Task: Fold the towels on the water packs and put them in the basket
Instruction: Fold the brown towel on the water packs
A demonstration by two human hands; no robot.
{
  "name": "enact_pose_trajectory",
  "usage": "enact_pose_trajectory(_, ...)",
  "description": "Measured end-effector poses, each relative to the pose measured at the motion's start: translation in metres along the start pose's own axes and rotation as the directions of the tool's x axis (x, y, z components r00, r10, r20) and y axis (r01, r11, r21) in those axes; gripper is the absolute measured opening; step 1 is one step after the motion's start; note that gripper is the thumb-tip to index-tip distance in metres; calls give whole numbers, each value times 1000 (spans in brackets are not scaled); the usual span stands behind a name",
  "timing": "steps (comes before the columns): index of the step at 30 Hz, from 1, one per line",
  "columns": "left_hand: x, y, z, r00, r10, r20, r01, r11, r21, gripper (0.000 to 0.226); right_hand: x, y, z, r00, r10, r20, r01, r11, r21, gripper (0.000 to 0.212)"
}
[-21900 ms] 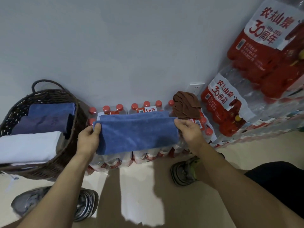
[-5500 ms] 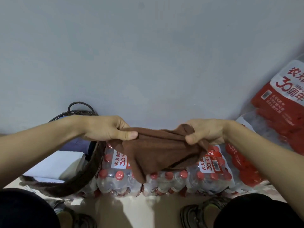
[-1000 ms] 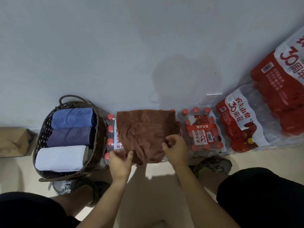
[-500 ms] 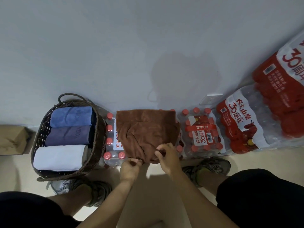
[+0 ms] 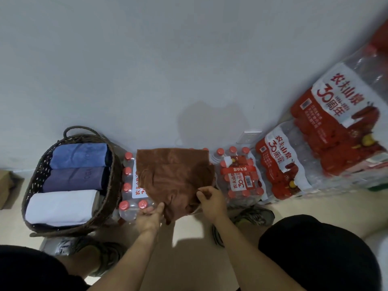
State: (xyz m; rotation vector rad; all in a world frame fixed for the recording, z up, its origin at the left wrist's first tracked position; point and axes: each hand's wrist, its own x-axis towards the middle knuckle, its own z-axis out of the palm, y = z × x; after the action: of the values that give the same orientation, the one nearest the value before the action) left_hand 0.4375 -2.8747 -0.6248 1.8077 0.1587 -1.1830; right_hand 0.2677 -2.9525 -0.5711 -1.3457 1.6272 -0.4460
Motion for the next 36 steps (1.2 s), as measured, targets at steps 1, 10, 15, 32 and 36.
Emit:
enact_pose_trajectory(1,2,0,1,999,-13,-49,12,1000,-23,24,-2,0,1,1000,2,-1,-2,1000,-20,17)
enact_pose_trajectory(10,9,-8,4,999,6,-33,1,975,221,21,-3,-5,2,1000,-17,-17,16,1000,-24,10)
enact_pose_trajectory(15,-5,2,7,985,170,10,-163,924,345,30,0,-10,-7,998,33,59,-26,993,-114,15)
enact_pose_trajectory(32,-107,157,-21,833,58,551,-129,987,92,28,-39,-105,-36,786,-288,547,406,908,-105,12)
enact_pose_trajectory(36,-110,152,-32,810,98,578,-304,913,273,43,-39,-98,-27,825,-315,469,348,937,18,8)
